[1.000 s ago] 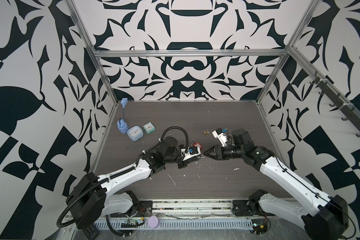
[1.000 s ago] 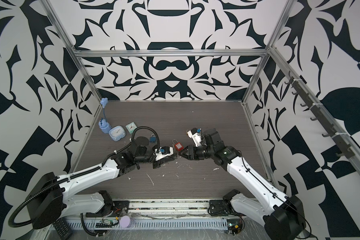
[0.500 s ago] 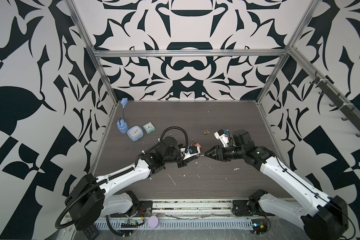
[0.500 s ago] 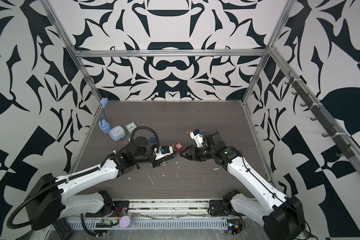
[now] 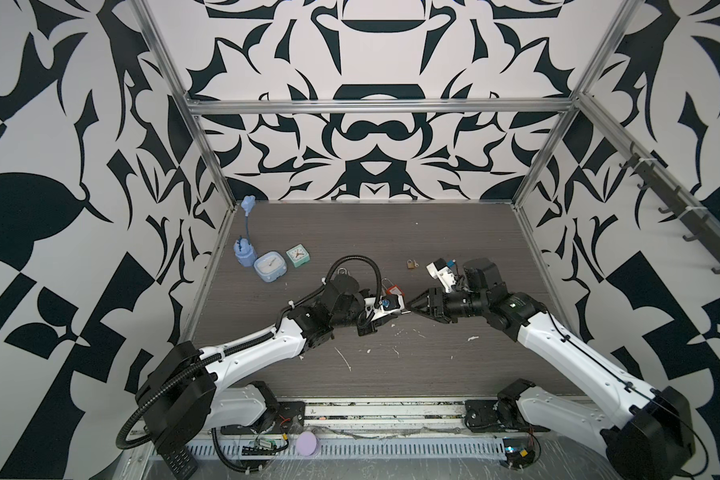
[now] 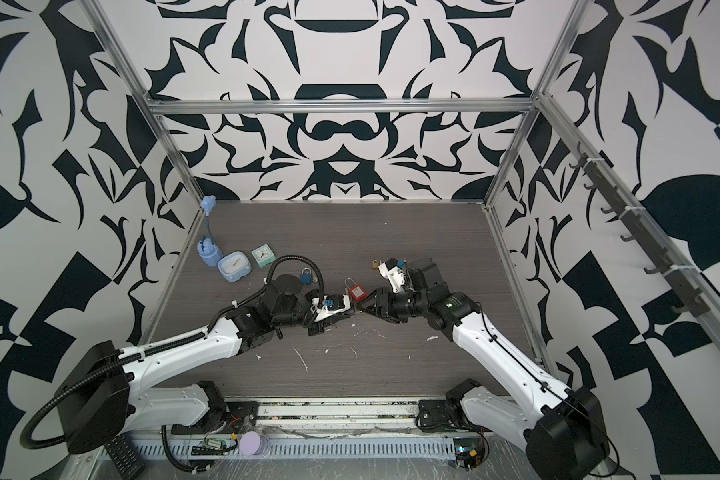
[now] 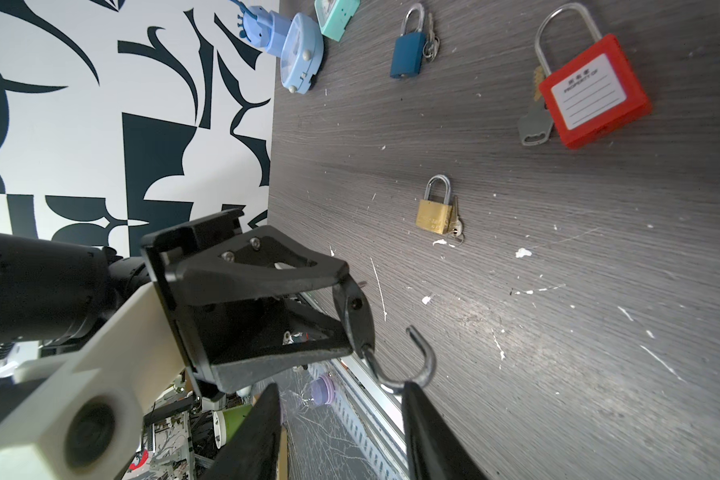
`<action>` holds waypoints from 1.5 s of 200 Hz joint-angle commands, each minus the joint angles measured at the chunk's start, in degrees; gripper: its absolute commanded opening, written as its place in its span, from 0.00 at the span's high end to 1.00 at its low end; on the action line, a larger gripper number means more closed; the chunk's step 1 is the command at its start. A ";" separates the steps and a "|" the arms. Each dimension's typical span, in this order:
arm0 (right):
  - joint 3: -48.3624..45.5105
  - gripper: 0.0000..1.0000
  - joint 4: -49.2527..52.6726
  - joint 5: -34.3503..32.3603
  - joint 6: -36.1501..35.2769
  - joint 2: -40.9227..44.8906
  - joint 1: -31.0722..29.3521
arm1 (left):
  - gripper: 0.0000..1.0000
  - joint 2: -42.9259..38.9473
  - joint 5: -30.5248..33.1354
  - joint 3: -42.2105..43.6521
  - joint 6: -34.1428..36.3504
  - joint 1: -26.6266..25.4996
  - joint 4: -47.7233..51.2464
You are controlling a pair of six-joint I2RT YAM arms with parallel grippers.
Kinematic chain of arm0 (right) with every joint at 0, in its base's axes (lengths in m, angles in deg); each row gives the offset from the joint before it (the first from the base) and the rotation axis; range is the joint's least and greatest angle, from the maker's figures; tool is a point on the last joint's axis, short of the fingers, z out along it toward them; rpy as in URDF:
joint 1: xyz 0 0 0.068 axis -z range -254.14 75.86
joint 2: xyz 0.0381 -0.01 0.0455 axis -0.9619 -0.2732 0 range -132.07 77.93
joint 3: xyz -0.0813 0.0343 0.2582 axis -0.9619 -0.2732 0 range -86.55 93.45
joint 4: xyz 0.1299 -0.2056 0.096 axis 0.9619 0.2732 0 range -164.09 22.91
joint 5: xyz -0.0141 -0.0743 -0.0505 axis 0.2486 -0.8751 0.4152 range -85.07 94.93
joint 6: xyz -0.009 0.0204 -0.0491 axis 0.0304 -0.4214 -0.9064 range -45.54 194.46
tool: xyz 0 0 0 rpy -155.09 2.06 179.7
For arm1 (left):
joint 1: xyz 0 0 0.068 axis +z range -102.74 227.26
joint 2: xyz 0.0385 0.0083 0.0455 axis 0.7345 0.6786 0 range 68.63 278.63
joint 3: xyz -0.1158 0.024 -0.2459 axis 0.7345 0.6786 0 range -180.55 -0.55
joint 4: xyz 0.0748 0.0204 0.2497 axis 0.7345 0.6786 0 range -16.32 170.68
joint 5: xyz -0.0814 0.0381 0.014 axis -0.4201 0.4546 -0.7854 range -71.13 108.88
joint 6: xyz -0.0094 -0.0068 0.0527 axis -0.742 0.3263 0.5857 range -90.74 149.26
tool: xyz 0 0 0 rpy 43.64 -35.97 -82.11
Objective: Lock with the key
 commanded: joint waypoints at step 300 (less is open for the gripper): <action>-0.56 0.89 -5.86 -1.25 -6.56 0.46 0.11 | 1.00 0.79 -1.35 -1.45 -2.22 -0.75 -4.40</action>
